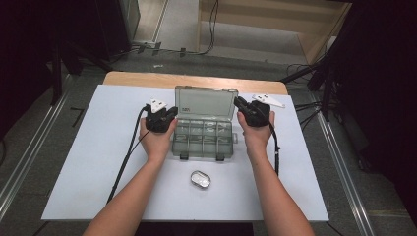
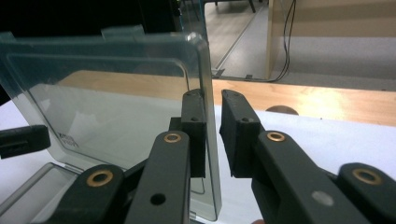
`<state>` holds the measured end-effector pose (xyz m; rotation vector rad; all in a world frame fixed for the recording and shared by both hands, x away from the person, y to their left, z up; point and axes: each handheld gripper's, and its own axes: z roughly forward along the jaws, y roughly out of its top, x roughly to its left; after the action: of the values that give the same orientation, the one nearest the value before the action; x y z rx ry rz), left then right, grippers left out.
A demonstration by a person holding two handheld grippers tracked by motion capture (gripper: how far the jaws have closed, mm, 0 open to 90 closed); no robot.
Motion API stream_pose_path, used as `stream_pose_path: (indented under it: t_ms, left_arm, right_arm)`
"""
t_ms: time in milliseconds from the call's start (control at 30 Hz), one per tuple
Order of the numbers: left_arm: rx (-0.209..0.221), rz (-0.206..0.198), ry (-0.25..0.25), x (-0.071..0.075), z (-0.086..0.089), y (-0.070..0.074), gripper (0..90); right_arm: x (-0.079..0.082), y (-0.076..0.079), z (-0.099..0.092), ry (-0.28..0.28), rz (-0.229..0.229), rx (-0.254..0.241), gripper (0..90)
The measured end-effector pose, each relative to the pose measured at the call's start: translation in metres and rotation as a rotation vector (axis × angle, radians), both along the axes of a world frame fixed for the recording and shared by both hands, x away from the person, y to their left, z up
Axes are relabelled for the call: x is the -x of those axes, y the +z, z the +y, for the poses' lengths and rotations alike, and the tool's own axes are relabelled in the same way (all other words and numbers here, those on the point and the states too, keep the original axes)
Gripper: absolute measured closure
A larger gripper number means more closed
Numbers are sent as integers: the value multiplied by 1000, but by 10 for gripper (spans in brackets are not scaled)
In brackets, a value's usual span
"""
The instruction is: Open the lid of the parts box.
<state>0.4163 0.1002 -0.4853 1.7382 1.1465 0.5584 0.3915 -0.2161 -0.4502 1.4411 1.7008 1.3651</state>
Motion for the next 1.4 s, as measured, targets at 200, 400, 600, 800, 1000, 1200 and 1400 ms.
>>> stream_pose_path:
  t_ms: [200, 400, 600, 800, 1000, 1200, 1400]
  left_arm:
    - [17, 16, -3, -2, 1, 0, 859]
    - [19, 49, -7, -7, 1, 2, 859]
    - [28, 73, 4, -10, 1, 3, 858]
    - [34, 82, -1, -13, 2, 3, 857]
    - [49, 82, -19, -17, 4, 1, 845]
    - [61, 107, -30, -21, 6, -2, 837]
    - [95, 130, -38, -24, 9, -5, 840]
  right_arm:
    - [-1, -19, 3, -10, 55, 25, 769]
    - [-2, -36, 6, -17, 113, 24, 773]
    - [-7, -44, 9, -15, 148, 14, 800]
    - [-10, -46, 9, -29, 157, 10, 837]
    - [-13, -45, 9, -27, 164, 23, 844]
    - [-15, -47, 8, -32, 172, -3, 845]
    - [-18, -49, 6, -22, 180, -18, 844]
